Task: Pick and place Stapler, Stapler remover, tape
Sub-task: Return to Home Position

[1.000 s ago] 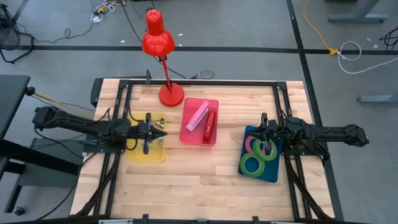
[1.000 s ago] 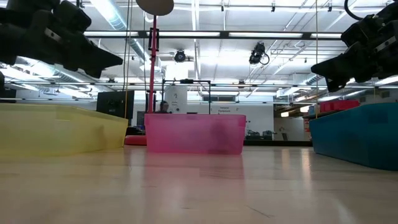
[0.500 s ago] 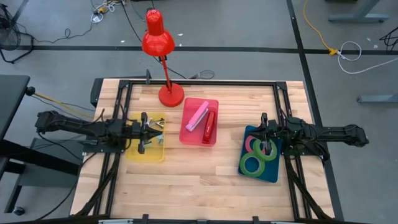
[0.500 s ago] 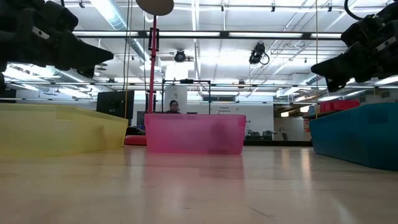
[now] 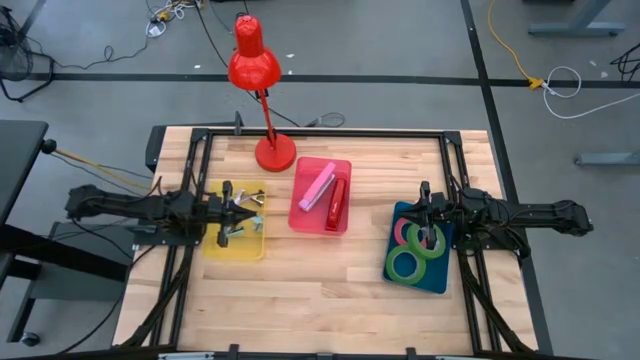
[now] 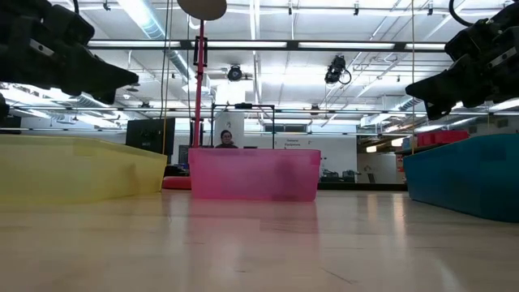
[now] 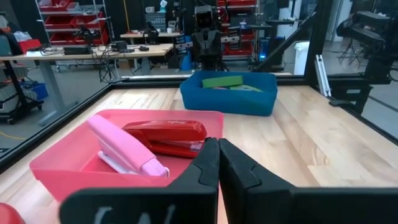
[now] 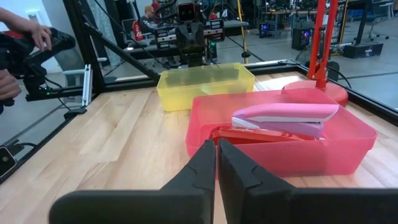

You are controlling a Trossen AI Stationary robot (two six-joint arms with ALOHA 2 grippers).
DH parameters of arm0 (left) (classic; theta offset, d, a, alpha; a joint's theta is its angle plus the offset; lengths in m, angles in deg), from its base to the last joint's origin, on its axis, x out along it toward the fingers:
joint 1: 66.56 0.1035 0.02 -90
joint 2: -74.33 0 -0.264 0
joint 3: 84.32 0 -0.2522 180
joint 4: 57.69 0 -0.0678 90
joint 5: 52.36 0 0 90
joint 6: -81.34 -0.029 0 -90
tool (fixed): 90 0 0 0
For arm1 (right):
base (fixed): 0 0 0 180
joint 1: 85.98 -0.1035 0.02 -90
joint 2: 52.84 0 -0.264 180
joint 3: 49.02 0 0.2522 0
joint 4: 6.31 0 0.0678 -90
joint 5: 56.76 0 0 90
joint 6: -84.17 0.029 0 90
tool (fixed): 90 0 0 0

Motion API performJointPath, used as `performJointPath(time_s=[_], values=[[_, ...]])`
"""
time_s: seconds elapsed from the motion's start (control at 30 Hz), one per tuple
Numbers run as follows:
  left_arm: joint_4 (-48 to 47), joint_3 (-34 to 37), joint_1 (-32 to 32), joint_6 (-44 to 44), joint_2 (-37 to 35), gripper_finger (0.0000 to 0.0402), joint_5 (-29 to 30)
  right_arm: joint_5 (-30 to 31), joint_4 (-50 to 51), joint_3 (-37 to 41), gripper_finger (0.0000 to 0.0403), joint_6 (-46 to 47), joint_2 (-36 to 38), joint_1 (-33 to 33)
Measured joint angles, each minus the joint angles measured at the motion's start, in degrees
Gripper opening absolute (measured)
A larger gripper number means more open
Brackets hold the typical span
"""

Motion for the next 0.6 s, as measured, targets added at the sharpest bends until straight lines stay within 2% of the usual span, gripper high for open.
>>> performJointPath(time_s=[0.47, 0.6], values=[[-5.29, 0.02, 0.0, 0.0, -6.35, 0.0004, 0.11, 0.0, -0.02, 0.0, 0.0021, 0.0, 0.0, -0.01], [-5.62, 0.02, 0.0, -0.02, -7.31, 0.0004, -1.51, -0.02, 0.0, 0.0, 0.0021, -0.02, 0.0, -0.01]])
